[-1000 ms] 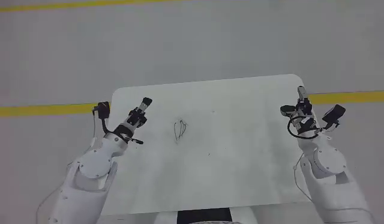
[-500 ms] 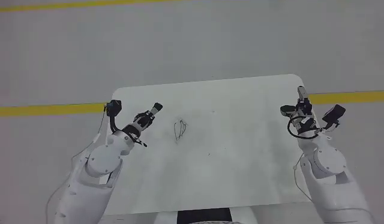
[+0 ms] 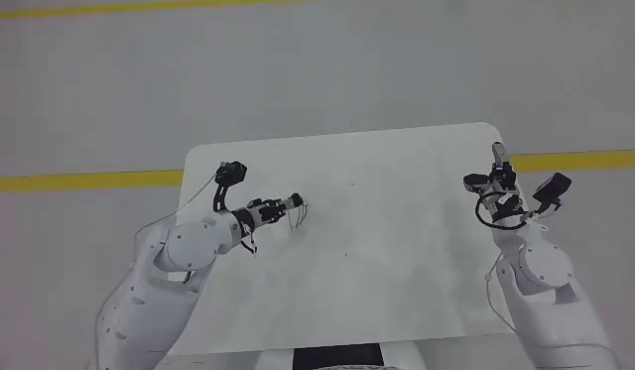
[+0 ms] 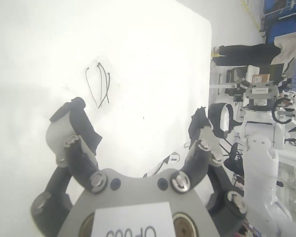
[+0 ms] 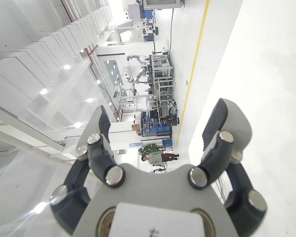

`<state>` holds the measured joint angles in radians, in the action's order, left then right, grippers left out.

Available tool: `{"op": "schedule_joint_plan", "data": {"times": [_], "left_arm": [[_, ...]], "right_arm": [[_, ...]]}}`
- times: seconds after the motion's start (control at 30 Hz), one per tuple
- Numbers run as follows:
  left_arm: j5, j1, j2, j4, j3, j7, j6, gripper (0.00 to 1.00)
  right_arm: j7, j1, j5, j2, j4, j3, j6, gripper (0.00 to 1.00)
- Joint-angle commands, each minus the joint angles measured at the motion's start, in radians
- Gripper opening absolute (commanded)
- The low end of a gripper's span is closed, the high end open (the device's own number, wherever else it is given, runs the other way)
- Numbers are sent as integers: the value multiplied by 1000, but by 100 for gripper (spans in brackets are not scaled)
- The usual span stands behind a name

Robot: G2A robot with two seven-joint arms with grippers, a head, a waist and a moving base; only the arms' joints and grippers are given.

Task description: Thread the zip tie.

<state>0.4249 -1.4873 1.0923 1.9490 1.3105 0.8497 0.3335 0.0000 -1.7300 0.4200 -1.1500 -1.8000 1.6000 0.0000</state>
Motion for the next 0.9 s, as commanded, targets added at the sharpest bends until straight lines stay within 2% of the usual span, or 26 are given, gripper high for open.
{"op": "schedule_joint_plan", "data": {"times": [0.0,0.6,0.63,0.7,0.73,0.8,0.83,0.87], "left_arm": [[0,0,0,0,0,2,0,100],[0,0,0,0,0,2,0,100],[13,11,-1,19,-10,18,-9,100],[81,66,-3,32,-48,95,7,100],[115,103,-3,20,-65,164,7,100],[160,156,-2,2,-95,268,7,100],[193,187,0,-17,-100,304,7,100],[204,211,7,-56,-95,331,7,100]], "right_arm": [[0,0,0,0,0,0,0,100],[0,0,0,0,0,0,0,100],[0,0,0,0,0,0,0,100],[0,0,0,0,0,0,0,100],[0,0,0,0,0,0,0,100],[0,0,0,0,0,0,0,100],[0,0,0,0,0,0,0,100],[0,0,0,0,0,0,0,100]]}}
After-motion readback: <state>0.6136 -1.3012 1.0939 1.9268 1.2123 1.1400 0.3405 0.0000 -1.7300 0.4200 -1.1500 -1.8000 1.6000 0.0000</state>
